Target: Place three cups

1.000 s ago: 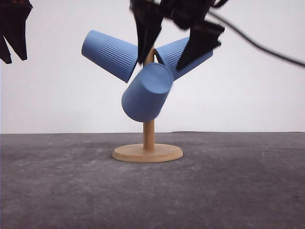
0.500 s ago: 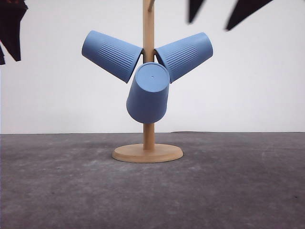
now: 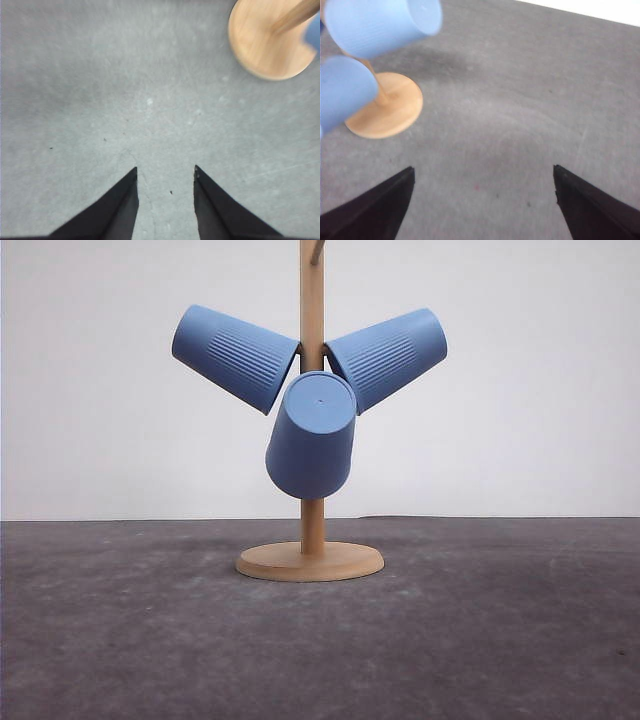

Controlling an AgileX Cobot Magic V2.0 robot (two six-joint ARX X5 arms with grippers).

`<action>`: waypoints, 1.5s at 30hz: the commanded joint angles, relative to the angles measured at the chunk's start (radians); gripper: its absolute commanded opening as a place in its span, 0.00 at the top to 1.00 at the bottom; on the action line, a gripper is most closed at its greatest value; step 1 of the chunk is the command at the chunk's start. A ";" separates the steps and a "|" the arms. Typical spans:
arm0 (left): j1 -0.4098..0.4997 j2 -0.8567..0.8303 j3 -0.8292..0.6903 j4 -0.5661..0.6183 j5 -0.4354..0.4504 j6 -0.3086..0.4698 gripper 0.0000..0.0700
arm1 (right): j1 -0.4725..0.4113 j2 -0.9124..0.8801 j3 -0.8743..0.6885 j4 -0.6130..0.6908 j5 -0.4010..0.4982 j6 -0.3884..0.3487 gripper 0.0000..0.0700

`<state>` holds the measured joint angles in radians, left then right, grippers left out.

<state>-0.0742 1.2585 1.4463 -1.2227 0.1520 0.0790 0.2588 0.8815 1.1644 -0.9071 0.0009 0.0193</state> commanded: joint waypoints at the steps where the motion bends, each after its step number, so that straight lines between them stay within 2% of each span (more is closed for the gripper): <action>1: 0.000 -0.034 -0.005 0.004 -0.004 -0.021 0.72 | -0.014 -0.039 -0.023 -0.004 -0.017 -0.019 0.20; 10: 0.000 -0.291 -0.202 0.008 -0.003 -0.075 0.72 | -0.073 -0.296 -0.229 -0.038 -0.028 0.002 0.20; 14: 0.000 -0.357 -0.243 0.003 -0.003 -0.094 0.72 | -0.073 -0.346 -0.256 -0.065 -0.027 0.033 0.20; 15: 0.000 -0.366 -0.243 0.001 -0.003 -0.095 0.72 | -0.073 -0.350 -0.256 -0.069 -0.027 0.033 0.23; 16: 0.000 -0.374 -0.243 -0.001 -0.003 -0.094 0.74 | -0.073 -0.354 -0.256 -0.072 -0.028 0.033 0.33; 17: 0.000 -0.382 -0.243 -0.001 -0.003 -0.090 0.80 | -0.073 -0.356 -0.256 -0.073 -0.028 0.032 0.53; 18: 0.000 -0.387 -0.243 -0.003 -0.003 -0.084 0.92 | -0.073 -0.357 -0.256 -0.075 -0.029 0.029 0.79; 19: 0.000 -0.390 -0.243 -0.007 -0.003 -0.078 1.00 | -0.073 -0.357 -0.256 -0.078 -0.029 0.025 0.96; 20: 0.000 -0.390 -0.243 -0.013 -0.002 -0.074 0.99 | -0.073 -0.356 -0.256 -0.080 -0.028 0.020 0.98; 39: -0.009 -0.391 -0.243 0.014 -0.003 -0.098 0.98 | -0.073 -0.356 -0.256 -0.065 -0.024 0.029 0.98; 44: -0.010 -0.453 -0.252 0.027 -0.003 -0.097 0.98 | -0.073 -0.356 -0.256 -0.065 -0.024 0.029 0.98; 45: -0.009 -0.476 -0.269 0.055 -0.003 -0.070 0.98 | -0.073 -0.356 -0.256 -0.065 -0.024 0.029 0.98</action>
<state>-0.0829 0.7926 1.1781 -1.1895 0.1521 -0.0133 0.1837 0.5240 0.9005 -0.9829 -0.0235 0.0410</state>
